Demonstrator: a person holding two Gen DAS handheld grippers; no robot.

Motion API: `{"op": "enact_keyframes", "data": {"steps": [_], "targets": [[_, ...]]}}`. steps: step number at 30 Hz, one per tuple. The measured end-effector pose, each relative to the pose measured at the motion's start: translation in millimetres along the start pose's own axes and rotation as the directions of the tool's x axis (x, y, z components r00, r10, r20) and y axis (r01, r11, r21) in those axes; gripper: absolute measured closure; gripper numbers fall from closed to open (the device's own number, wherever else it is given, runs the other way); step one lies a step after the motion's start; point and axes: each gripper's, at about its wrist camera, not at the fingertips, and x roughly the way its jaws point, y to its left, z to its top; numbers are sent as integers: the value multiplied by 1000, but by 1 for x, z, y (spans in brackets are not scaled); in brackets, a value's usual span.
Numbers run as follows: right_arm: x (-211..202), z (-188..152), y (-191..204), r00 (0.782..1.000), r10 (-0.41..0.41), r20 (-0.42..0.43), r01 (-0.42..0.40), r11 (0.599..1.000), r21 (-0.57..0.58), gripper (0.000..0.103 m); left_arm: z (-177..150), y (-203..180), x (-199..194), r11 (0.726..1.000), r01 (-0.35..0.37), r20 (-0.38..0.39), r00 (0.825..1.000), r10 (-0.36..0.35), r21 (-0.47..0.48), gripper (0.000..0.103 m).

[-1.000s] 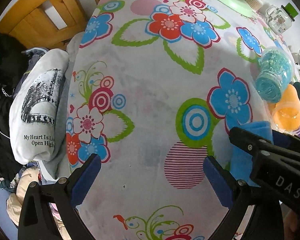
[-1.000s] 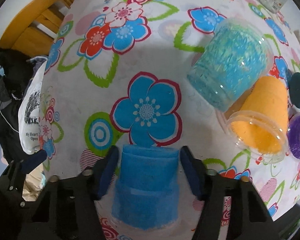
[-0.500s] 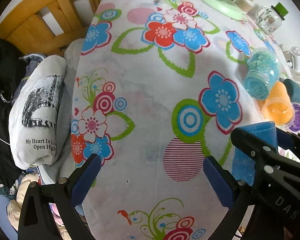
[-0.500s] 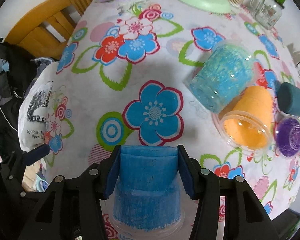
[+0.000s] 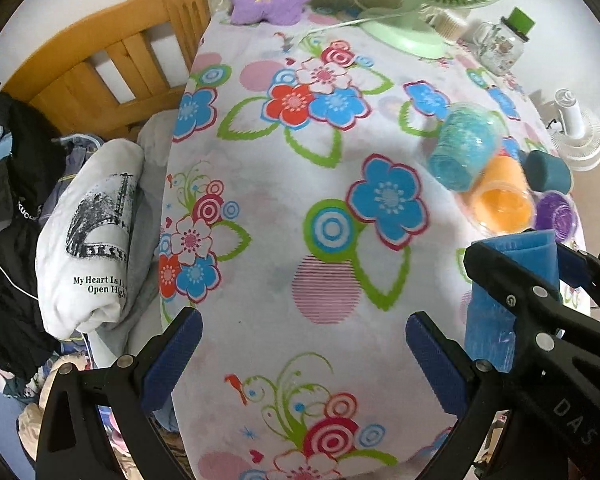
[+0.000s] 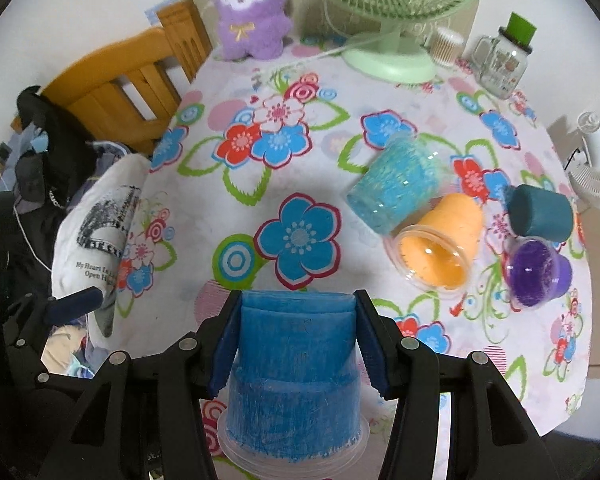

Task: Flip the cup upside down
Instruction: 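Carry the blue cup with the right gripper, turning its rim downward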

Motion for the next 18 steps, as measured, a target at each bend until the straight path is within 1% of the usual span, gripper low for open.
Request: {"op": "enact_keyframes", "data": {"steps": [4,7,10,13,18], "targets": [[-21,-10,-11,999,8,37,-8,1000,11,47,-7,-8,-16,1000,19,9,1000,-19,-5,0],[-37,-17,-20,998,30,60,-31,999,18,47,-12,-17,-32,1000,-1,39,999,1,2,0],[-55,-23,-28,995,32,98,-32,999,5,47,-18,-25,-45,1000,-3,59,998,4,-8,0],[-70,-29,-35,989,45,140,-45,999,-3,47,-22,-29,-53,1000,4,70,998,-2,-21,0],[-91,-41,-42,971,58,233,-48,998,-47,47,-32,-37,-63,999,-2,90,996,6,-40,0]]}}
